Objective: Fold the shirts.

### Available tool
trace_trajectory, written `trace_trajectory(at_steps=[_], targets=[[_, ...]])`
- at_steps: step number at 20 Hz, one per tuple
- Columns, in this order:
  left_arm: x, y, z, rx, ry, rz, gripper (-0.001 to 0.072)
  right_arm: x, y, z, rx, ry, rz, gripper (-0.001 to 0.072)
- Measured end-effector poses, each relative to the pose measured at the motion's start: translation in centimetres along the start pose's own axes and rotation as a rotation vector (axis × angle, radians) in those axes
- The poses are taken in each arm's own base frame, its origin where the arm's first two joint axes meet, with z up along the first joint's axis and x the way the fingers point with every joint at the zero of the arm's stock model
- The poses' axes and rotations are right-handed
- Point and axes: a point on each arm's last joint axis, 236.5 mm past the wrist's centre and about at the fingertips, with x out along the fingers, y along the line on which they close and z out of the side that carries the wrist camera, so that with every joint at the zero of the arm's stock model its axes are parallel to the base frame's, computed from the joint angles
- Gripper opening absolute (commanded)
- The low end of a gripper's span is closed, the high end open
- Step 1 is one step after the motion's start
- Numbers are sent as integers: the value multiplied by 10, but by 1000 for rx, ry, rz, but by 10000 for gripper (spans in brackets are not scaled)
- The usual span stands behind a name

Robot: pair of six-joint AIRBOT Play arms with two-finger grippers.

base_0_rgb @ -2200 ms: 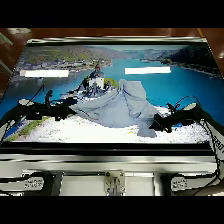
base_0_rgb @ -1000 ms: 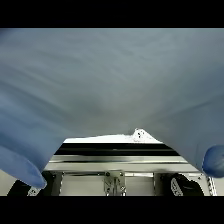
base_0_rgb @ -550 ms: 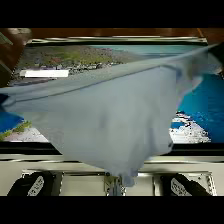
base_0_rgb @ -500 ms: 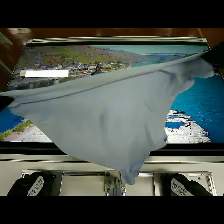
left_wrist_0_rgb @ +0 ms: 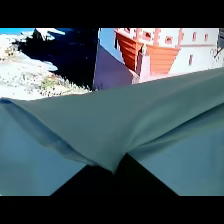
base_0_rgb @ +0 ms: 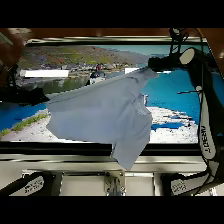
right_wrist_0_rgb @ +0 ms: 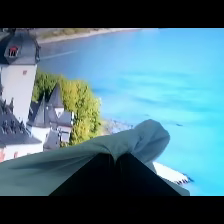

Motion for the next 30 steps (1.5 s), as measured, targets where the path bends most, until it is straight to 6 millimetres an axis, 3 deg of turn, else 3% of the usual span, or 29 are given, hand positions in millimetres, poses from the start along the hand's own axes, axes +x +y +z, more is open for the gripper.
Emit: trace_trajectory(at_steps=[2,4,5,6,7,10,13,16,17,18,20,23,28,29,30], targets=[[39,9,9,-65,10,-31,44,27,1,-2,45,-27,0,68],[73,16,11,-138,32,-63,56,49,-2,-19,87,11,-3,92],[86,19,9,-170,46,-76,169,57,-2,-28,103,39,-2,226],[97,21,6,-198,66,-89,392,63,-2,-39,118,75,0,528],[103,24,4,-216,85,-100,551,64,-1,-46,125,101,2,672],[93,39,1,-221,160,-109,545,38,-3,-55,96,178,5,671],[56,78,-20,-223,293,-50,523,-15,-37,-74,64,319,-59,603],[23,116,-69,-303,412,-1,549,-77,-80,-133,149,558,-112,605],[20,121,-87,-336,439,-9,570,-94,-85,-156,200,621,-104,679],[20,122,-107,-366,466,-33,580,-106,-87,-175,249,663,-86,682],[26,116,-139,-416,501,-102,580,-119,-80,-206,351,703,-27,682],[44,107,-170,-467,508,-155,579,-121,-67,-231,449,713,45,682],[71,97,-180,-478,465,-158,562,-120,-62,-241,496,698,70,682],[76,93,-180,-477,464,-167,509,-118,-65,-241,496,688,62,681],[80,88,-181,-479,467,-174,407,-118,-67,-242,495,685,55,682]])
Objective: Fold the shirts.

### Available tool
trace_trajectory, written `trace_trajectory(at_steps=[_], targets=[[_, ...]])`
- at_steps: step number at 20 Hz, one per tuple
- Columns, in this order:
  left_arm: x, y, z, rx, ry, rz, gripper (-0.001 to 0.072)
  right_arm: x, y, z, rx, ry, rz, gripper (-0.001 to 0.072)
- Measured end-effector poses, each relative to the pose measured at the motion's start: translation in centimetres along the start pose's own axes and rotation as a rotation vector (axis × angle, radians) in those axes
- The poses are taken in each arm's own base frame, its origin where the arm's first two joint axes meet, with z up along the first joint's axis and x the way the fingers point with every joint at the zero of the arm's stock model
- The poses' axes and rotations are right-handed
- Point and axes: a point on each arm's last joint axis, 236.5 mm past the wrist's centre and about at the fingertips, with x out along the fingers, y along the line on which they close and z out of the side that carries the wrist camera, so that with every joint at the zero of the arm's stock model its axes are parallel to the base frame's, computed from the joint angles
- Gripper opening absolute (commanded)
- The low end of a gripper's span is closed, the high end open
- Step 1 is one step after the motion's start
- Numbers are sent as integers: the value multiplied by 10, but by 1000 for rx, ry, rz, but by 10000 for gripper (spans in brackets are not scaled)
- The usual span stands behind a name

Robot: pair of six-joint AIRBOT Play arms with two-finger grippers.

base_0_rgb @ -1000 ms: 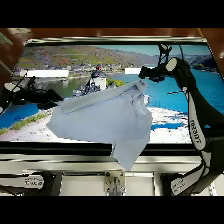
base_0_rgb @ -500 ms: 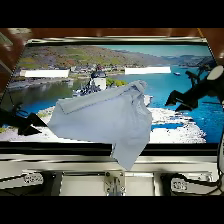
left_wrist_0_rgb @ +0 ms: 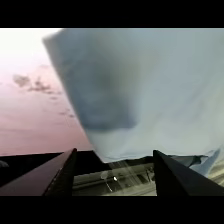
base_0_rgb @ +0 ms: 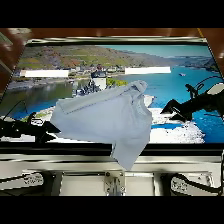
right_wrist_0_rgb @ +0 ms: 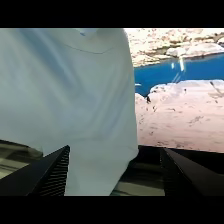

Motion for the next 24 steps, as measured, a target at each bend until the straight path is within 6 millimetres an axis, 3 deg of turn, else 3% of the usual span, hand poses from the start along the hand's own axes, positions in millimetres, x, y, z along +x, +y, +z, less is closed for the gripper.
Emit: trace_trajectory(at_steps=[3,6,11,14,15,18,20,21,22,24], targets=[[16,-5,4,-1,0,-2,75,4,-10,-5,14,14,-31,682],[22,-8,5,0,-2,-5,44,25,-18,-27,46,83,-36,682],[12,-19,17,65,-63,0,44,84,-12,-78,48,204,-14,681],[1,-30,22,103,-99,-4,44,108,-5,-93,50,212,-4,676],[-2,-32,23,113,-110,-5,44,113,-3,-94,53,208,1,611],[-11,-41,25,142,-133,-10,44,130,9,-95,69,197,27,574],[-16,-45,26,158,-141,-13,44,141,16,-100,75,213,37,327],[-18,-47,27,164,-143,-14,44,145,17,-100,73,213,34,135],[-20,-49,28,169,-147,-15,43,149,18,-100,67,210,29,70],[-25,-54,30,189,-154,-18,41,148,24,-95,41,191,32,68]])
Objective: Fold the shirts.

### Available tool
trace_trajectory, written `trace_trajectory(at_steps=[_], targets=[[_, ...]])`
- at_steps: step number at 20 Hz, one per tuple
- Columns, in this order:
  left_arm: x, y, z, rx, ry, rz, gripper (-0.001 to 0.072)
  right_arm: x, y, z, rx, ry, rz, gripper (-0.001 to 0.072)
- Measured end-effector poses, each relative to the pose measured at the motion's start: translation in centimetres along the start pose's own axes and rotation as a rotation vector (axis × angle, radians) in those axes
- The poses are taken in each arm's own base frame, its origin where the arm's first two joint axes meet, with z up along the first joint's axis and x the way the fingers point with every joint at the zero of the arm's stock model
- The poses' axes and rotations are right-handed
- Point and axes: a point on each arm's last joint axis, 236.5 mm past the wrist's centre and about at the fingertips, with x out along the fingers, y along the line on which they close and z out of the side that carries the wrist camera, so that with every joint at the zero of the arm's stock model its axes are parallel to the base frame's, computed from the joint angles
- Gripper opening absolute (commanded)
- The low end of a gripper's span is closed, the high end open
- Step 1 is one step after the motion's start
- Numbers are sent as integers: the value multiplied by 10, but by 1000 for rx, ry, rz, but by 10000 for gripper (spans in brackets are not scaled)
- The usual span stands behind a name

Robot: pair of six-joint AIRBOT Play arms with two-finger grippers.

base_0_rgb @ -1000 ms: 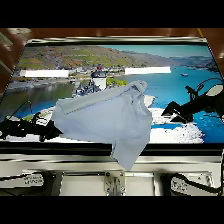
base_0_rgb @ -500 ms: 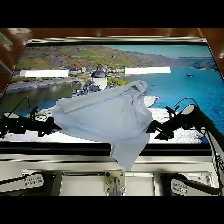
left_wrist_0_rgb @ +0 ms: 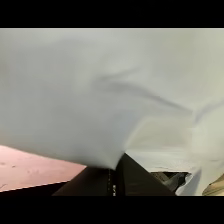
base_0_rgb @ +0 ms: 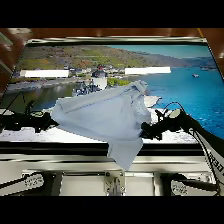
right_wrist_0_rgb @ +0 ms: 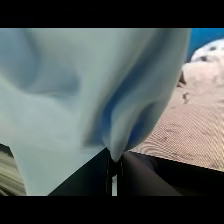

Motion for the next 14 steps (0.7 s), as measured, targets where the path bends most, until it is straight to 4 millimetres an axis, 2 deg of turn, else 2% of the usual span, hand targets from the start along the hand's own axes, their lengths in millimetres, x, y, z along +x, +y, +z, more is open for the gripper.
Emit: trace_trajectory(at_steps=[2,3,4,5,6,7,8,9,10,11,12,13,14], targets=[[-15,-12,12,57,-43,-1,41,-21,21,16,-96,-78,27,68],[-29,-23,24,100,-90,2,41,-38,38,23,-173,-126,43,68],[-50,-40,38,161,-157,7,41,-65,62,34,-271,-207,63,68],[-79,-63,52,235,-242,11,42,-99,86,45,-363,-310,74,68],[-112,-89,64,315,-332,16,42,-144,115,56,-468,-447,76,68],[-156,-124,73,411,-456,23,42,-200,149,60,-574,-610,76,68],[-200,-160,75,503,-576,29,42,-257,179,57,-660,-777,73,68],[-250,-200,68,599,-713,34,43,-324,209,44,-741,-969,63,68],[-297,-238,52,689,-846,38,42,-386,233,21,-798,-1149,62,68],[-346,-276,27,776,-989,39,42,-447,253,-12,-841,-1324,60,68],[-385,-306,-1,840,-1111,39,43,-496,265,-48,-869,-1469,62,68],[-421,-332,-34,886,-1227,29,43,-537,272,-87,-891,-1594,60,68],[-447,-350,-65,915,-1319,18,43,-567,276,-122,-905,-1695,64,68]])
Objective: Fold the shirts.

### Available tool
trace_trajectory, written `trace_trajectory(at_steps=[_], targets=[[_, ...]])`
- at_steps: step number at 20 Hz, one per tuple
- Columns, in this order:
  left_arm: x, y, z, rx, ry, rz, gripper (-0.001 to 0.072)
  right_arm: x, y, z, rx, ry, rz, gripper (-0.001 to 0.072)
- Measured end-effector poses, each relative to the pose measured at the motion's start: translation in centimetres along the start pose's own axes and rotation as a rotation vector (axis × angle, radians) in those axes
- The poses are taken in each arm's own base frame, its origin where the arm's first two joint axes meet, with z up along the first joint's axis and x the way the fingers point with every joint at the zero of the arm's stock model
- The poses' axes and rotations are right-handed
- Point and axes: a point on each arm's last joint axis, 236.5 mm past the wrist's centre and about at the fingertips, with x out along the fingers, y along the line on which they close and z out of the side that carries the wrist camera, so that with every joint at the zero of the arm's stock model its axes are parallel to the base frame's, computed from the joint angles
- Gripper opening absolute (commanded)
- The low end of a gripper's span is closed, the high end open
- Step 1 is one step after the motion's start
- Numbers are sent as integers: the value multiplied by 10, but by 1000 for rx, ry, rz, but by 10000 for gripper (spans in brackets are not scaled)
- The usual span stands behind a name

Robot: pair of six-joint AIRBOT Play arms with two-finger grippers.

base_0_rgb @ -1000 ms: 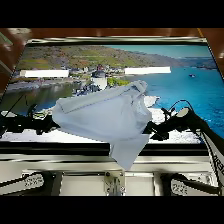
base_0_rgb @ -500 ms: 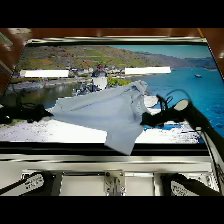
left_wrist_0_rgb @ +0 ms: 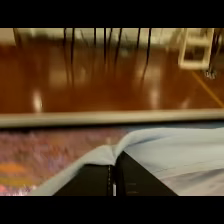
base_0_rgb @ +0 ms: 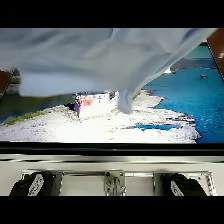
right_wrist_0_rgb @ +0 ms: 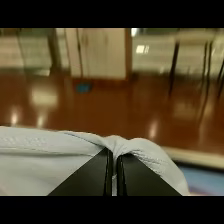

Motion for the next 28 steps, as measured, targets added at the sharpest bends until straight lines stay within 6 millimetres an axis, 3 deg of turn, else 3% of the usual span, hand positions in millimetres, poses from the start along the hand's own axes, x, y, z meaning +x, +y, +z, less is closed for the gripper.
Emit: trace_trajectory(at_steps=[1,3,5,8,11,13,17,20,22,24,26,28], targets=[[-24,-16,26,17,-76,6,43,-26,4,32,-29,-76,-19,68],[-58,-39,50,26,-151,9,43,-68,10,67,-71,-156,-53,68],[-76,-55,52,15,-152,-4,43,-89,7,66,-100,-123,-93,68],[-77,-59,25,-15,-43,-13,43,-96,-9,35,-122,30,-161,68],[-62,-43,-24,-71,127,6,43,-82,-35,-24,-121,283,-231,68],[-47,-27,-69,-131,262,18,43,-65,-55,-70,-107,469,-271,68],[-15,17,-188,-299,562,70,43,-18,-83,-196,-13,859,-290,68],[12,57,-290,-440,756,137,44,31,-76,-304,134,1052,-210,68],[34,77,-349,-535,856,162,44,65,-81,-366,206,1109,-200,68],[61,92,-395,-600,917,156,44,98,-90,-417,255,1110,-210,69],[96,100,-424,-642,930,124,44,131,-100,-454,290,1057,-224,68],[135,107,-443,-662,910,98,44,163,-108,-475,325,964,-235,69]])
